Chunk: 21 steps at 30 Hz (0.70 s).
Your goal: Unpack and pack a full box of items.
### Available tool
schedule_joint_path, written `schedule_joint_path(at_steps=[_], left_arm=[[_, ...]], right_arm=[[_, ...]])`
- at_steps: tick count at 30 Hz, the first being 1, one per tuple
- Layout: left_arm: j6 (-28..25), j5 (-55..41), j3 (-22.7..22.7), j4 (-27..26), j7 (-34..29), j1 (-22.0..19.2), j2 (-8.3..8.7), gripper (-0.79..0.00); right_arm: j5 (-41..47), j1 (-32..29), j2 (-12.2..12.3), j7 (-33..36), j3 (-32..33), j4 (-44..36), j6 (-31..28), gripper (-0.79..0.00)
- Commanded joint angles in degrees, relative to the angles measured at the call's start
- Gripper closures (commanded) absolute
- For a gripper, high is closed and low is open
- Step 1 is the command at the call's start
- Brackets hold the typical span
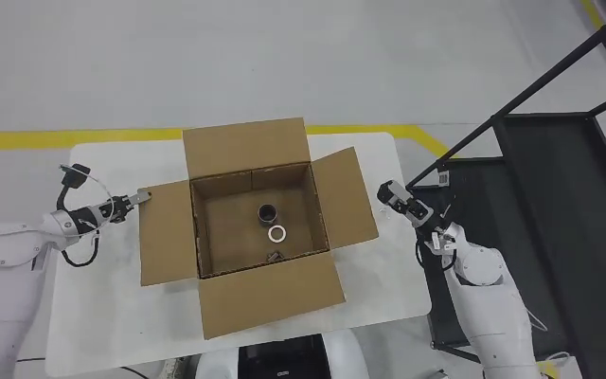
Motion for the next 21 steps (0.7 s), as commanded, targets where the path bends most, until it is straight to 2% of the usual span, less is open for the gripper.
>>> schedule_joint_path(at_steps=[1, 7, 13, 18, 21], left_arm=[[-0.49, -0.47, 0.65, 0.52, -0.39, -0.76, -0.12, -0.785], [-0.93, -0.67, -1.75, 0.49, 3.65, 0.12, 0.29, -0.785], [1.82, 1.30, -4.66, 0.31, 6.50, 3.10, 1.03, -0.785], [3.80, 2.05, -3.22, 0.38, 6.01, 3.34, 0.83, -0.785], [2.83, 1.11, -1.56, -0.35, 4.92, 2.42, 0.47, -0.785]], right_arm=[[0.94, 0.54, 0.00, 0.91, -1.08, 0.50, 0.09, -0.785], [2.46, 1.36, 0.16, 2.44, -2.67, 0.98, -0.09, -0.785], [5.22, 1.72, 0.28, 4.31, -4.25, 1.15, 0.01, -0.785], [6.40, 1.36, 0.44, 5.16, -4.89, 0.14, -0.05, -0.785], [7.16, 1.04, 0.56, 5.66, -5.09, -0.85, -0.07, -0.785]])
